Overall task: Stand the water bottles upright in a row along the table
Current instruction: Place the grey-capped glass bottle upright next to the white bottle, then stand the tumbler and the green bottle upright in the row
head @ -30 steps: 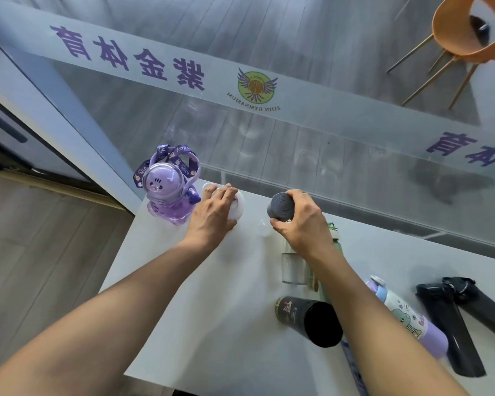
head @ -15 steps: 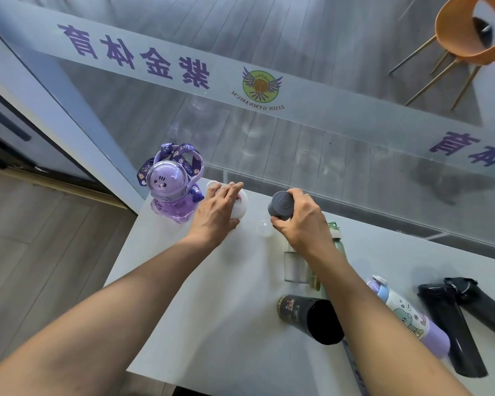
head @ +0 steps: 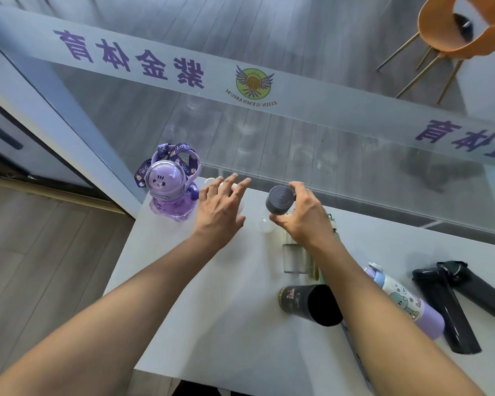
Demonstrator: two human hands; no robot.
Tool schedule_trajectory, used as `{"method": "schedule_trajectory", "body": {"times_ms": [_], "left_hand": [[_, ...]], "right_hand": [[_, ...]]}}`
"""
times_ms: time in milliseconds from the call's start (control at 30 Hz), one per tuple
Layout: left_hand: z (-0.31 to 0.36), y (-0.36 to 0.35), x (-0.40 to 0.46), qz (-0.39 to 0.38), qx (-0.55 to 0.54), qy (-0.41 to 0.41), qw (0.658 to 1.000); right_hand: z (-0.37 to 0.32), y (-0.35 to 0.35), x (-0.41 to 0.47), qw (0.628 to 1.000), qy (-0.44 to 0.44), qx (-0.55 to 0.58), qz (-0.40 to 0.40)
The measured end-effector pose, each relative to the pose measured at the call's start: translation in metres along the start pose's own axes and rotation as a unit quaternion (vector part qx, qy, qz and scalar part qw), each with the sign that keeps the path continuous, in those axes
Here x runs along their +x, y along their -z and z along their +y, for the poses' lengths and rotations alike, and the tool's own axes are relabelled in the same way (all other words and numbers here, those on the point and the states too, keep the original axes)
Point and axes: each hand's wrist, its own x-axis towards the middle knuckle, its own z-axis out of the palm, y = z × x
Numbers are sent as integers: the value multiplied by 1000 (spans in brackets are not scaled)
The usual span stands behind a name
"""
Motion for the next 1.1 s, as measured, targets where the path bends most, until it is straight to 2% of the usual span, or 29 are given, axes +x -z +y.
{"method": "schedule_trajectory", "body": {"times_ms": [233, 533, 833, 1100], "left_hand": [[44, 5, -19, 8, -38, -138, 990], [68, -8, -29, -22, -27, -129, 991], [98, -7, -40, 25, -9, -116, 993], [134, -29, -35, -3, 0, -115, 993]], "right_hand": [[13, 30, -34, 998, -55, -7, 34], [70, 62, -88, 985, -149, 26, 85], [130, 54, -71, 988, -153, 33, -13], [166, 38, -32, 984, -134, 38, -114]]}}
